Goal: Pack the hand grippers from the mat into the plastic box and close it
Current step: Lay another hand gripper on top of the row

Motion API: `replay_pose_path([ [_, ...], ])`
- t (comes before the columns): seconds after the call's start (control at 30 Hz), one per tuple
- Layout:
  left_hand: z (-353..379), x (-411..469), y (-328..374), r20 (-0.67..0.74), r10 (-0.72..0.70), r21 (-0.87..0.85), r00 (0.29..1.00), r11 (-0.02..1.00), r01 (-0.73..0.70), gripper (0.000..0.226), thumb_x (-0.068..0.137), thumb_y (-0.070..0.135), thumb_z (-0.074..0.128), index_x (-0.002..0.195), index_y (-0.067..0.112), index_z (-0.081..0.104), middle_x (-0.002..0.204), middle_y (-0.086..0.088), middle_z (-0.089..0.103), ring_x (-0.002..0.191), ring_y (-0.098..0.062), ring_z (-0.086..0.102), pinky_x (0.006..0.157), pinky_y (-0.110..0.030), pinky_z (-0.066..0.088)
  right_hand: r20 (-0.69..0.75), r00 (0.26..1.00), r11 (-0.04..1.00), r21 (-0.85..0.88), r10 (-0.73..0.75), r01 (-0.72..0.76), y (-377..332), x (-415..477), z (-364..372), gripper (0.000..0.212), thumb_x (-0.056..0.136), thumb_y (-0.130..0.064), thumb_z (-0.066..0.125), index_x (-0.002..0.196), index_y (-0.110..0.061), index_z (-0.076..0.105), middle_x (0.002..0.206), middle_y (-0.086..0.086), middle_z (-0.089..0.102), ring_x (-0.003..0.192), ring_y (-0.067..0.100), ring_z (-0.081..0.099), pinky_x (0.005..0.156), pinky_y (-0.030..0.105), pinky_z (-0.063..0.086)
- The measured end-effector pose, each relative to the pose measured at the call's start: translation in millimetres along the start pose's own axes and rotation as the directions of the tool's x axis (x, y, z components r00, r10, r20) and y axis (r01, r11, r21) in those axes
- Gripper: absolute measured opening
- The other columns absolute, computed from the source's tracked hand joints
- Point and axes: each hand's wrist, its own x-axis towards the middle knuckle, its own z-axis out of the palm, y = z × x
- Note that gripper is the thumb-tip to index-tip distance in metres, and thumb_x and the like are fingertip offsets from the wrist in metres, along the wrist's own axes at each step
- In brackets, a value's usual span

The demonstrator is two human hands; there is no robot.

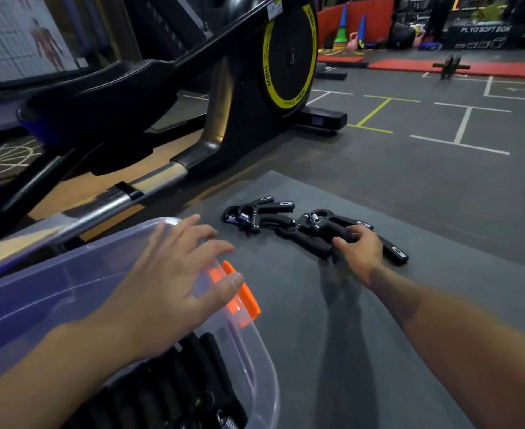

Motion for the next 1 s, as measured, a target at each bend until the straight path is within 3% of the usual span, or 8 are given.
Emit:
replay_pose_path([
  [0.13, 1.2, 0.9, -2.2, -0.002, 0.018, -0.002, 1.0, 1.0, -0.018, 0.077, 0.079, 0.085, 0.009, 0.133, 0.043, 0.046, 0.139, 0.024, 0.034, 0.144, 0.006, 0.001, 0.122, -0.041, 0.0, -0.072, 0.997, 0.999, 0.028, -0.02, 0.022, -5.7, 3.6, 2.0, 0.024, 0.079, -0.012, 0.073, 0.103, -0.013, 0.072, 0.103, 0.003, 0.072, 0.099, 0.02, 0.065, 0.094, 0.029, 0.048],
  [0.33, -2.4, 1.8, 0.3, 0.019, 0.012, 0.014, 1.0, 1.0, -0.013, 0.076, 0.077, 0.083, 0.01, 0.132, 0.044, 0.046, 0.138, 0.024, 0.033, 0.144, 0.006, 0.0, 0.122, -0.038, -0.004, -0.144, 0.989, 0.998, 0.067, 0.03, -0.02, -16.7, 1.1, -0.4, 0.025, 0.08, -0.01, 0.068, 0.105, -0.01, 0.072, 0.098, 0.009, 0.071, 0.082, 0.02, 0.064, 0.077, 0.023, 0.046],
  [0.53, -10.9, -0.8, 4.9, 0.008, 0.03, 0.01, 1.0, 0.999, -0.03, 0.076, 0.076, 0.08, 0.016, 0.132, 0.04, 0.051, 0.138, 0.024, 0.037, 0.143, 0.006, 0.004, 0.116, -0.024, -0.005, -0.187, 0.981, 0.992, 0.122, 0.054, -0.032, -50.2, -13.2, -22.6, 0.024, 0.076, -0.011, 0.067, 0.099, -0.013, 0.072, 0.091, 0.006, 0.071, 0.081, 0.021, 0.065, 0.083, 0.028, 0.052],
  [0.77, -39.2, -15.0, -1.2, -0.091, 0.014, -0.048, 0.996, 0.999, -0.018, 0.072, 0.077, 0.071, 0.021, 0.125, 0.034, 0.059, 0.132, 0.018, 0.047, 0.129, 0.006, 0.025, 0.112, -0.023, 0.01, -0.11, 0.987, 0.97, 0.2, -0.119, 0.139, -105.6, -46.6, -53.3, 0.009, 0.071, -0.019, 0.069, 0.076, -0.026, 0.065, 0.076, 0.003, 0.072, 0.073, 0.022, 0.072, 0.072, 0.039, 0.06],
  [0.87, -55.0, -22.7, -7.4, -0.124, -0.009, -0.028, 0.992, 1.0, 0.006, 0.067, 0.079, 0.068, 0.024, 0.123, 0.033, 0.06, 0.13, 0.017, 0.049, 0.126, -0.002, 0.038, 0.113, -0.031, 0.023, -0.085, 0.979, 0.94, 0.273, -0.187, 0.203, -137.4, -65.2, -62.7, 0.012, 0.07, -0.016, 0.069, 0.075, -0.025, 0.064, 0.07, 0.004, 0.072, 0.067, 0.02, 0.071, 0.075, 0.038, 0.059],
  [1.0, -75.8, -36.1, -13.0, -0.17, -0.03, -0.051, 0.985, 0.998, 0.021, 0.053, 0.081, 0.058, 0.034, 0.118, 0.03, 0.06, 0.121, 0.017, 0.054, 0.113, -0.008, 0.05, 0.103, -0.038, 0.039, -0.047, 0.975, 0.895, 0.39, -0.216, 0.217, -181.8, -96.6, -69.0, 0.015, 0.075, -0.005, 0.069, 0.077, -0.019, 0.065, 0.078, 0.013, 0.069, 0.058, 0.021, 0.066, 0.069, 0.035, 0.059],
])
